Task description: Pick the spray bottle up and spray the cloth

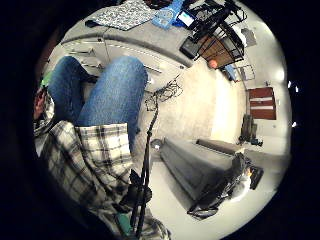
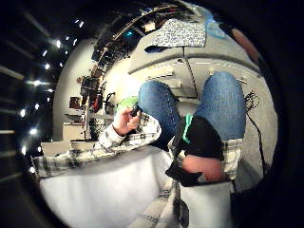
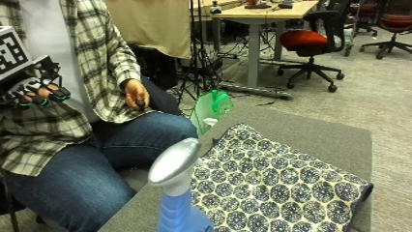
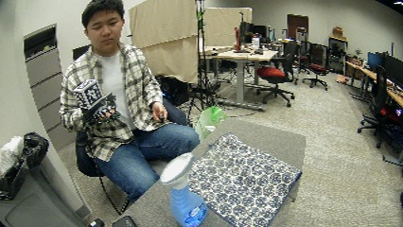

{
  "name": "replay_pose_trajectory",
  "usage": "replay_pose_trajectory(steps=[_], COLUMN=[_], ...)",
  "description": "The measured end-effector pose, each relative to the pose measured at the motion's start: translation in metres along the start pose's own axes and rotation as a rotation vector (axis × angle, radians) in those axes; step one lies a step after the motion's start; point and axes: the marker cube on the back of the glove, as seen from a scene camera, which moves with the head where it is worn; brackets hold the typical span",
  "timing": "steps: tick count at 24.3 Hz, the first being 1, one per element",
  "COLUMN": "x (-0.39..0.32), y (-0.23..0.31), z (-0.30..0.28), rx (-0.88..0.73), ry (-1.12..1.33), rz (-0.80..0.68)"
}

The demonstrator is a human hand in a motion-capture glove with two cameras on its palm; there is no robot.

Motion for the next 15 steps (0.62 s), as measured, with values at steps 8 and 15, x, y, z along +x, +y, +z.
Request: replay_pose_trajectory(steps=[8, 15], x=[0.002, 0.01], y=[-0.005, -0.016], z=[0.001, 0.002], rx=[-0.012, -0.004], ry=[-0.011, -0.03], rz=[-0.003, 0.013])
